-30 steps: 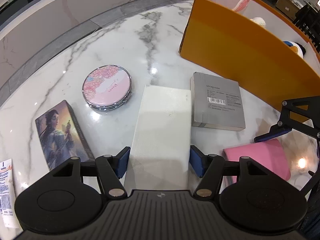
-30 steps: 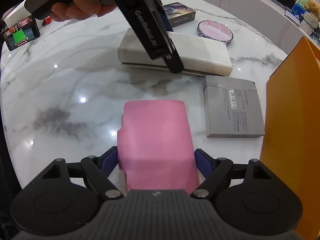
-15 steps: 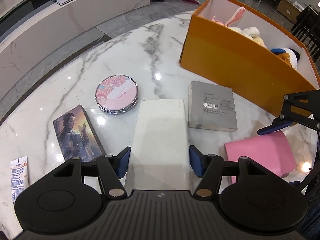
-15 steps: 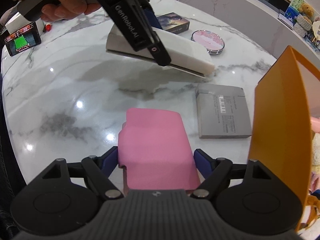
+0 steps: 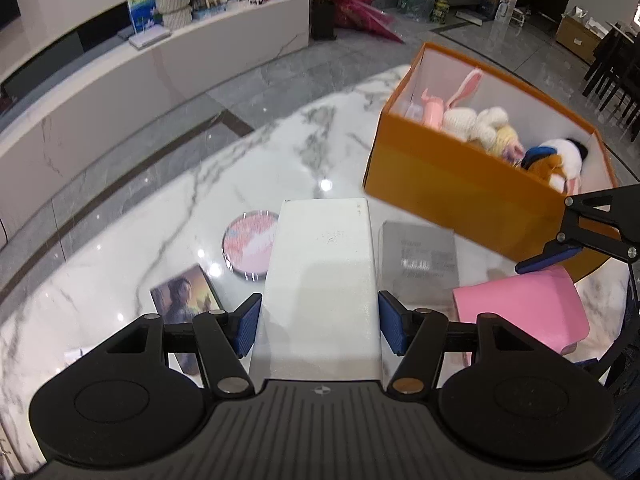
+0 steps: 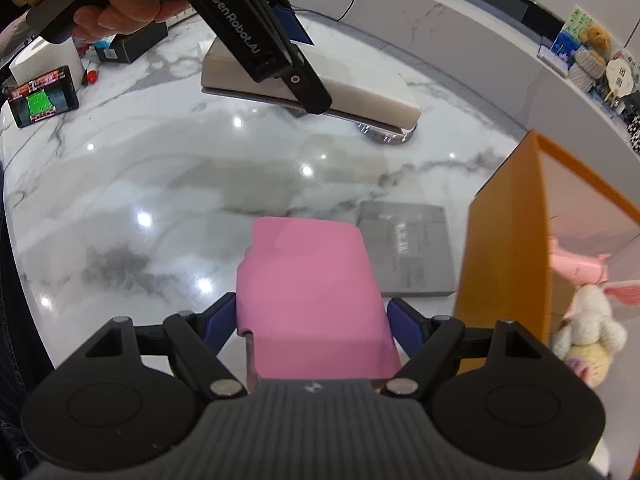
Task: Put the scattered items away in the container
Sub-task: 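Carry the white box with the left tool while the right tool carries the pink case to the orange box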
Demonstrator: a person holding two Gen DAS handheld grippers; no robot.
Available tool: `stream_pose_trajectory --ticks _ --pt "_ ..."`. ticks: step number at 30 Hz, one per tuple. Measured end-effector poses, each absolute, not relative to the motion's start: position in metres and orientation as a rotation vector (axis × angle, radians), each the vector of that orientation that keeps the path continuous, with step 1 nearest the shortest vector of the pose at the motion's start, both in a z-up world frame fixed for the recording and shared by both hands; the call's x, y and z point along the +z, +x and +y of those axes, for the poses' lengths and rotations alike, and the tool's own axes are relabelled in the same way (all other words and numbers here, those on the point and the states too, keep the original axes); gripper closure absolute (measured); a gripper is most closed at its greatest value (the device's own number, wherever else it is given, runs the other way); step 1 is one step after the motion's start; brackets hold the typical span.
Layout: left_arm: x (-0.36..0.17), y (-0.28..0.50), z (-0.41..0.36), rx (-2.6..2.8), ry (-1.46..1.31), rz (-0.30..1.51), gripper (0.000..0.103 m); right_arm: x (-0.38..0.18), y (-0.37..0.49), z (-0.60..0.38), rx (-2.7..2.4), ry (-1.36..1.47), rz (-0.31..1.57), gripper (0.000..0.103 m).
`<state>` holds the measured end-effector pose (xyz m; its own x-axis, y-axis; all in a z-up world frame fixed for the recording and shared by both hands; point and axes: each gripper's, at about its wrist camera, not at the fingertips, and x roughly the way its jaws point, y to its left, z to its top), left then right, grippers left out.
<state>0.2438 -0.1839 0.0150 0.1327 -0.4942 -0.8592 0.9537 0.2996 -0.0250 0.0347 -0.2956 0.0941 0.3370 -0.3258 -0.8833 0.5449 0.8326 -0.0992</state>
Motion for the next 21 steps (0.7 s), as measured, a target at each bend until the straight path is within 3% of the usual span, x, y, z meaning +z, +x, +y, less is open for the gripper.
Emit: stream_pose_trajectory --ticks 12,13,14,15,18,21 --pt "0.080 0.209 -0.220 -1.241 0.636 0.748 0.032 0.182 0.004 -0.318 -0.697 0.121 1.009 0.023" --pt "0.085 0.205 -0.225 -1.253 0.637 0.738 0.032 0.189 -0.001 -0.320 -0.688 0.101 1.003 0.027" --pt "0.090 0.201 -0.230 -1.264 0.638 0.728 0.032 0.197 -0.006 -0.323 -0.685 0.101 0.994 0.061" --pt "0.094 0.198 -0.236 -1.274 0.638 0.717 0.032 0.204 -0.010 -0.327 -0.712 0.101 0.994 0.080" --pt "0.102 0.189 -0.254 -1.287 0.638 0.698 0.032 0.217 -0.026 -0.340 -0.782 0.084 1.000 0.095" --pt "0.098 0.183 -0.267 -1.308 0.653 0.698 0.032 0.219 -0.044 -0.353 -0.854 0.083 1.024 0.099"
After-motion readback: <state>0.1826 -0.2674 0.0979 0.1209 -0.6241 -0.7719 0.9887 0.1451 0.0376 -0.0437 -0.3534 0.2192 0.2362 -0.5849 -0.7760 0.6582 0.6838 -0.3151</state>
